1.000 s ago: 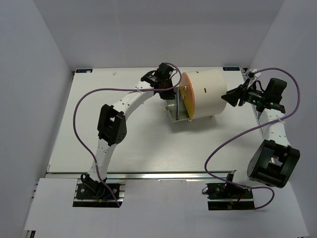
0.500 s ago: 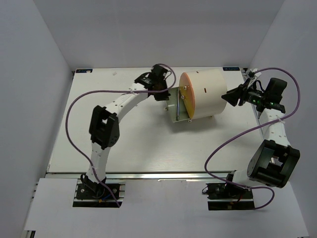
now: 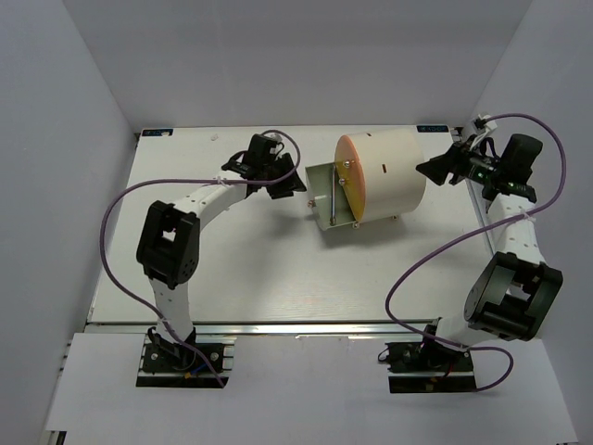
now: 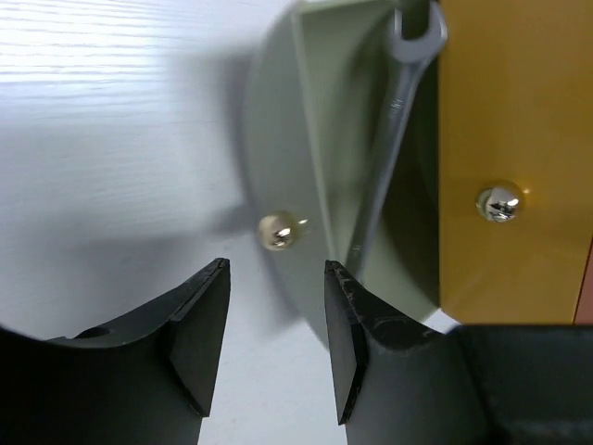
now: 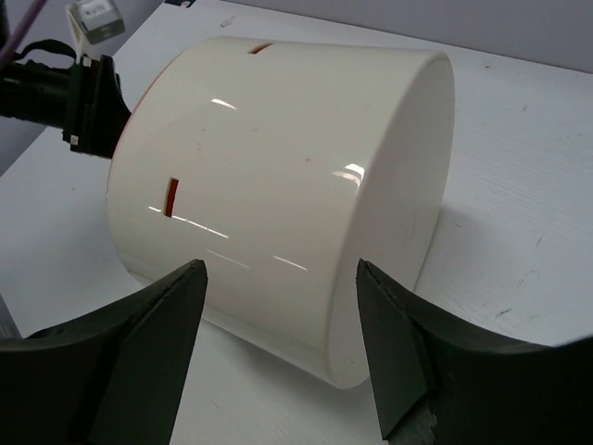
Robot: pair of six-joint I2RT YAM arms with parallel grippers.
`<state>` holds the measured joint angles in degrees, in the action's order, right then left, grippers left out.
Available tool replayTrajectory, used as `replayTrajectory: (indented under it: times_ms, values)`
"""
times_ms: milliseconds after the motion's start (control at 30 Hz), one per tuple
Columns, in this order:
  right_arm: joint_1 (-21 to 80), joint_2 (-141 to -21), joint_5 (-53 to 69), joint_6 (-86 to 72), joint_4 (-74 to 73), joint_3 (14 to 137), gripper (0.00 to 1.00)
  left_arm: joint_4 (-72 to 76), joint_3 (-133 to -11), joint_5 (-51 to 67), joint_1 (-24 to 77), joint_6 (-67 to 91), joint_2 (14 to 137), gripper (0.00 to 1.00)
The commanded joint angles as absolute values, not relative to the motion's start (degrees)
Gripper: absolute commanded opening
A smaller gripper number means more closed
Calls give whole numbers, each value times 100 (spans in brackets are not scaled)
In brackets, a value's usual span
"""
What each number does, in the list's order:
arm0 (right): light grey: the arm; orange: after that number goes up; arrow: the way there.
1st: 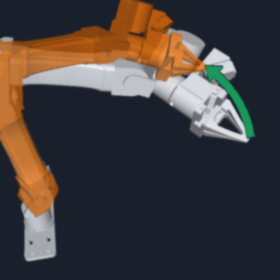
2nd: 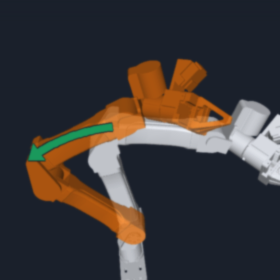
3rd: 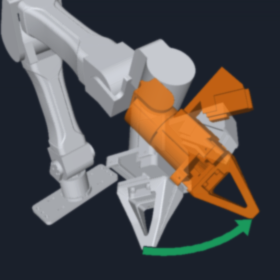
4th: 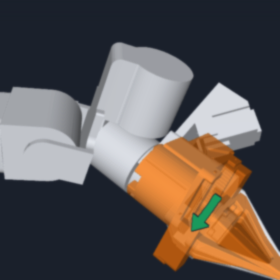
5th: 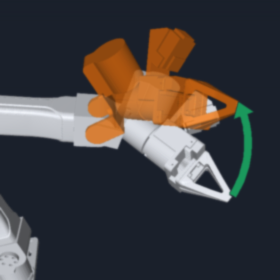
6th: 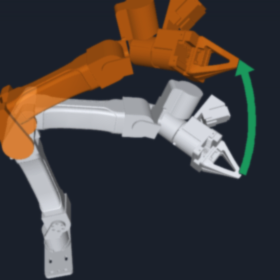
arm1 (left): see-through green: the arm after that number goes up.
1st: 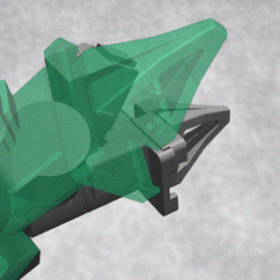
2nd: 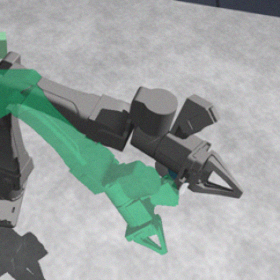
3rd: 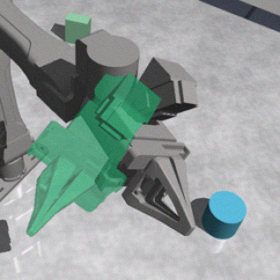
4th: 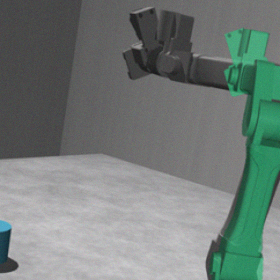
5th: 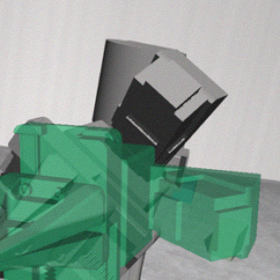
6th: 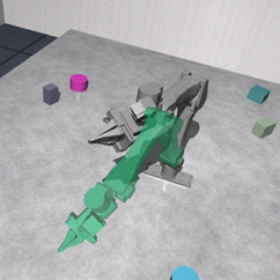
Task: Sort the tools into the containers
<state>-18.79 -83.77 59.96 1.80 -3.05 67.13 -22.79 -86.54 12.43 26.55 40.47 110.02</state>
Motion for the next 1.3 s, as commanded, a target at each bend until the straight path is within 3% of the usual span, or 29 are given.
replayTrajectory:
  times_ms: [0,67,133,433,733,833,900,933,1100,1267]
  values:
    - [-1898,-8428,5994,-297,149,7101,72,-1626,-8902,1924,2698,3955,11205,55]
    - [-1898,-8516,5968,-456,193,7224,83,-1643,-9052,2073,2698,3920,11495,55]
    - [-1898,-8727,5976,-693,290,7312,89,-1705,-9211,2118,2698,3867,11688,55]
    - [-1793,-9527,5730,-993,404,7558,88,-1767,-9431,2232,2698,3806,12006,54]
    - [-1635,-9826,5704,-1116,545,7682,81,-1381,-9326,1952,2690,3806,11655,53]
    - [-1635,-9826,5704,-1099,545,7655,79,-1073,-9001,1654,2619,3911,11287,41]
    - [-1644,-9818,5704,-1099,554,7655,79,-1037,-8712,1434,2523,4007,11101,24]
    - [-1635,-9817,5695,-1099,562,7647,79,-1055,-8632,1346,2488,4008,10953,21]
    - [-1635,-9817,5713,-1099,571,7612,80,-1344,-8376,1107,2355,3868,10828,13]
    - [-1635,-9800,5713,-1090,562,7585,80,-1476,-8577,1344,2347,3771,11117,15]
